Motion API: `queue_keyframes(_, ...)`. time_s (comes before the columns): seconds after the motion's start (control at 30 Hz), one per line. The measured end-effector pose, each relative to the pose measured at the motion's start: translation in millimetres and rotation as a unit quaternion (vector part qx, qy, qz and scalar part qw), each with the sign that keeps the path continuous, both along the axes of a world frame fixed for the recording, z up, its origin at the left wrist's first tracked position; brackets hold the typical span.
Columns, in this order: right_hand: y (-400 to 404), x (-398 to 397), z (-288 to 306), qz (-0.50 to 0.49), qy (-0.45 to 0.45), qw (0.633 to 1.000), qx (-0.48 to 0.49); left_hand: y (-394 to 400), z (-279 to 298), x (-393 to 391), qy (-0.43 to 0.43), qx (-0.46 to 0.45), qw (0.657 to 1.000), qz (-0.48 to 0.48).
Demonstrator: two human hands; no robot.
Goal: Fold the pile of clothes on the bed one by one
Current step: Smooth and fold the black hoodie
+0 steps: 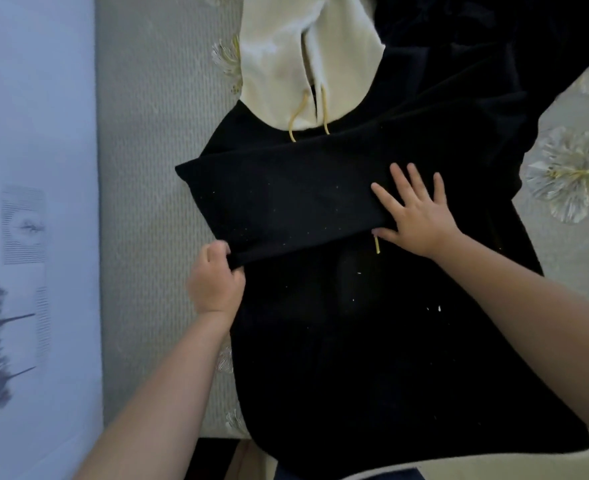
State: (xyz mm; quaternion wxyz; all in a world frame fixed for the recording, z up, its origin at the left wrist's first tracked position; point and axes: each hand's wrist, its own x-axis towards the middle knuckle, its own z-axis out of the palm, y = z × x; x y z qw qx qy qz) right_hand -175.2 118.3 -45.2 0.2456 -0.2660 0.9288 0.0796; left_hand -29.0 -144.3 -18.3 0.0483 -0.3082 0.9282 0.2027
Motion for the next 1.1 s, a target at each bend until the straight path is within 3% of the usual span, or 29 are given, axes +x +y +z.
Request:
queue_keyframes(0.13,-6.3,3.7,-7.2,-0.023,-0.001,1.000,0.016,-10.8,-7.3,18.2,-0.085,0.039,0.991,0.092)
queue_keyframes(0.23,-8.1,4.0,-10.1,-0.037,0.000,0.999,0.018,-5.8,-13.1,13.5,-0.065,0.146,0.973,0.165)
queue_keyframes(0.33,-7.1,6.4,-10.3,-0.048,0.001,0.999,0.009,-0.3,-13.3,13.2,-0.013,0.181,0.962,0.204)
queue_keyframes(0.43,-6.8,6.7,-7.7,-0.048,-0.022,0.998,0.018,-2.9,-9.8,12.0,-0.081,0.188,0.949,0.239)
queue_keyframes(0.57,-10.7,-5.1,4.8,-0.040,-0.083,0.995,0.046,-4.9,7.6,-17.0,-0.248,0.071,0.957,0.130)
queue_keyframes(0.63,-15.4,-11.9,15.0,-0.036,-0.116,0.991,0.064,-1.0,20.3,-27.8,-0.190,0.034,0.979,0.059)
queue_keyframes(0.7,-21.6,-21.5,27.6,-0.039,-0.130,0.990,0.049,7.4,32.1,-36.8,-0.065,0.017,0.998,-0.008)
queue_keyframes(0.8,-35.0,-46.9,48.0,-0.064,-0.094,0.991,-0.064,18.9,35.1,-67.1,0.044,-0.015,0.997,-0.055)
queue_keyframes(0.97,-72.2,-105.0,62.1,-0.057,-0.025,0.983,-0.175,11.1,-7.5,-143.7,-0.067,-0.039,0.994,-0.071)
queue_keyframes(1.1,-102.5,-156.9,55.8,-0.064,0.016,0.974,-0.215,-8.2,-43.0,-173.4,-0.084,-0.057,0.992,-0.072)
